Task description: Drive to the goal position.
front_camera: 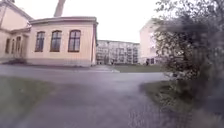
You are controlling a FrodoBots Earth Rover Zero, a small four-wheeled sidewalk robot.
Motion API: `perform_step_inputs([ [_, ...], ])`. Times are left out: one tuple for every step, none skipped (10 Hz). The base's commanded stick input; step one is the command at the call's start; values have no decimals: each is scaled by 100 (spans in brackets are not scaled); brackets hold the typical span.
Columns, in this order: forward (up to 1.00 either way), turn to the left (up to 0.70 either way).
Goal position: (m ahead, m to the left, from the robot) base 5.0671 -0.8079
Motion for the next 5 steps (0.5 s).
perform_step_inputs([
  [85,0],
  [85,0],
  [85,0],
  [85,0],
  [85,0],
])
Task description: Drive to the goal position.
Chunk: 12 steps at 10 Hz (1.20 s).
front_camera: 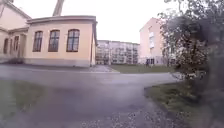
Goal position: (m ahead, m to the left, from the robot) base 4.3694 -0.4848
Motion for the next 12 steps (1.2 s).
perform_step_inputs([
  [85,0],
  [85,27],
  [85,24],
  [85,13],
  [85,3],
  [85,0],
  [85,0],
  [85,0],
  [85,0],
  [85,0],
  [85,0],
  [85,0],
])
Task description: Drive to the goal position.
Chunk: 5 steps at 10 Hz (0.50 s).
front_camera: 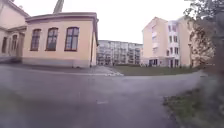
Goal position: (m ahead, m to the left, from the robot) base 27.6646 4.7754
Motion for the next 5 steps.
perform_step_inputs([
  [85,0],
  [85,0],
  [85,0],
  [85,0],
  [85,0],
])
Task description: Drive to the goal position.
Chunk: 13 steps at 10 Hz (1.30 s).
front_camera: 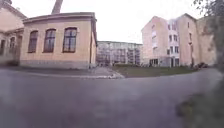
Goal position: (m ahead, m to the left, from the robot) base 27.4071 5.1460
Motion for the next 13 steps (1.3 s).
perform_step_inputs([
  [85,0],
  [85,0],
  [85,5],
  [85,17],
  [85,29],
  [85,17],
  [85,0],
  [85,0],
  [85,0],
  [85,0],
  [85,0],
  [85,0],
  [85,0],
])
